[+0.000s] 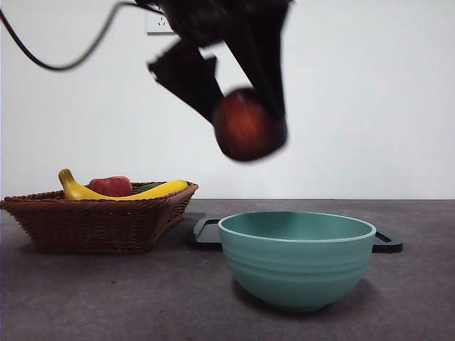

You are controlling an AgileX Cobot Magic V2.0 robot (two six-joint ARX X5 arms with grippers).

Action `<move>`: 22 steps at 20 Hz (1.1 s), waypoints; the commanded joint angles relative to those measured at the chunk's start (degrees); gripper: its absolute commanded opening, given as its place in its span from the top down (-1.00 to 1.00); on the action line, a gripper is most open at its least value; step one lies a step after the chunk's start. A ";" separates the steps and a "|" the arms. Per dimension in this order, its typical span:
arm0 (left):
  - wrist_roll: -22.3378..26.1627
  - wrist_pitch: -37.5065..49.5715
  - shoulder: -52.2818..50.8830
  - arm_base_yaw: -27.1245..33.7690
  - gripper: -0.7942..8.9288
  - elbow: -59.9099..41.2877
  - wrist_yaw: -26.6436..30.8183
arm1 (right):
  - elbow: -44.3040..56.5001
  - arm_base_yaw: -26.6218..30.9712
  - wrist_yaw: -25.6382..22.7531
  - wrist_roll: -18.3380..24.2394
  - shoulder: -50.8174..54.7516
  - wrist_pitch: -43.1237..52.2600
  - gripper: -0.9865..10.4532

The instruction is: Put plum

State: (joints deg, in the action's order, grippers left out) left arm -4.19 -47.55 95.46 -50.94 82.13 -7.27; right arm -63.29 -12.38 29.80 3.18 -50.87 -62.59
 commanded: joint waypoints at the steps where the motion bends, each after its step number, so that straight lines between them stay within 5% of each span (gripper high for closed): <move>1: 1.64 1.95 4.07 -2.01 0.29 1.05 0.00 | -1.27 -0.24 -0.04 0.24 -0.39 0.39 0.12; 19: 6.75 6.05 15.28 -5.88 0.25 1.05 4.52 | -1.27 -0.24 -0.07 0.28 -0.39 0.44 0.12; 22: 7.26 5.14 15.28 -6.47 0.10 1.05 4.52 | -1.27 -0.24 -0.07 0.28 -0.39 0.46 0.12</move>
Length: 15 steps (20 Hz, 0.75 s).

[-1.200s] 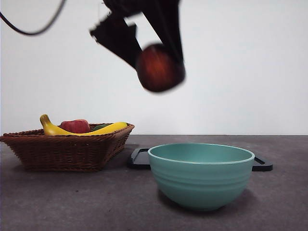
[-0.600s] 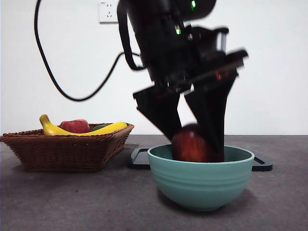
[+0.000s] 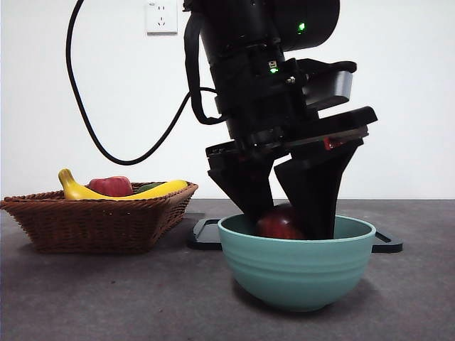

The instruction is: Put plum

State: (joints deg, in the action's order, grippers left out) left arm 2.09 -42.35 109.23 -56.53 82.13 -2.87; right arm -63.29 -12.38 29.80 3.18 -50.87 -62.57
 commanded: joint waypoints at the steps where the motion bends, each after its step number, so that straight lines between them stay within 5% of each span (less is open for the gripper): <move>1: 1.01 -0.09 1.51 -1.07 0.07 1.05 0.13 | -1.27 -0.24 -0.07 0.28 -0.39 0.42 0.12; 15: 0.20 0.26 -9.38 1.11 0.07 2.03 1.90 | -1.27 -0.24 -0.04 0.26 -0.39 0.39 0.12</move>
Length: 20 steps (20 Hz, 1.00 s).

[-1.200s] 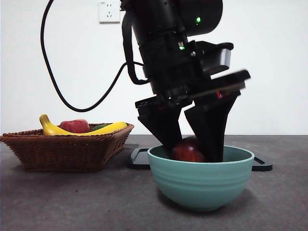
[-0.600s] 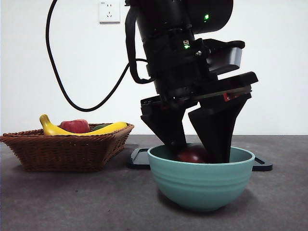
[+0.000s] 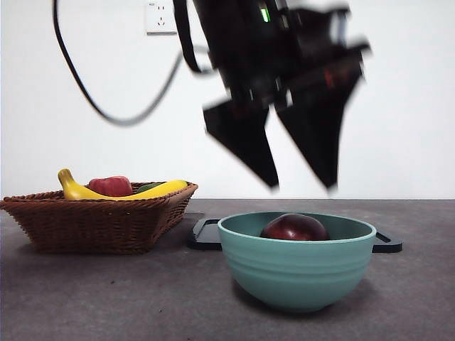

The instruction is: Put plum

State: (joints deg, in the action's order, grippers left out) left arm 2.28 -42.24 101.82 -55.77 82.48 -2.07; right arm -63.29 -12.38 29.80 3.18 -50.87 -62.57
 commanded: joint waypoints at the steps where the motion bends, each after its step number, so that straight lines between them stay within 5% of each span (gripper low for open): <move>1: -0.24 0.02 -3.98 1.11 0.07 1.68 1.25 | -1.27 -0.24 -0.07 0.26 -0.39 0.39 0.12; 11: -4.70 -3.87 -28.00 14.51 0.07 0.39 0.55 | -1.27 -0.24 -0.07 0.28 -0.39 0.39 0.12; 20: -6.03 -4.31 -46.01 19.43 0.07 -22.25 -13.70 | -1.27 -0.26 -0.04 0.28 -0.39 0.35 0.12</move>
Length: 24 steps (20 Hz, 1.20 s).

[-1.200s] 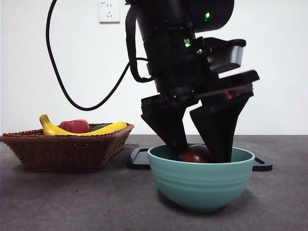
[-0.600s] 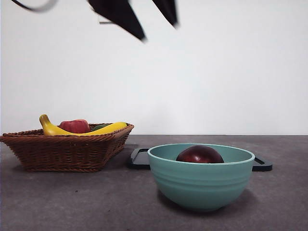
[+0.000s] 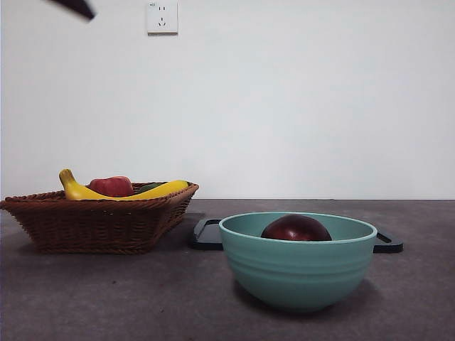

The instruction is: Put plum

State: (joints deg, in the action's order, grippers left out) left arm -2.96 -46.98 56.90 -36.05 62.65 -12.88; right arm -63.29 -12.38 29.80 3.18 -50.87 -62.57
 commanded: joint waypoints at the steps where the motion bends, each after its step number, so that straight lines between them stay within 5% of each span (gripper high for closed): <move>1: -0.81 0.50 -2.38 -0.28 0.07 -4.94 -5.92 | -1.27 -0.26 -0.02 0.26 -0.39 0.35 0.12; 5: -0.70 -0.02 -4.17 -0.33 0.07 -10.01 -15.76 | -1.27 -0.26 0.00 0.26 -0.39 0.26 0.12; 13: -0.79 0.28 -4.15 -0.35 0.07 -10.03 -15.76 | -0.04 -0.70 0.17 -0.39 -0.39 -0.96 0.12; 20: -0.76 0.31 -4.15 -0.35 0.07 -10.01 -15.76 | 17.18 -6.80 -0.42 -12.07 -1.38 17.22 0.20; 24: -0.76 0.31 -4.15 -0.35 0.07 -10.01 -15.76 | 21.97 -11.17 -5.55 -15.02 -5.95 24.98 0.20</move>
State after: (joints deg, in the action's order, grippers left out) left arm -3.77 -47.33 52.47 -36.07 52.10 -28.34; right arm -41.04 -23.24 24.25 -10.37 -56.38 -37.93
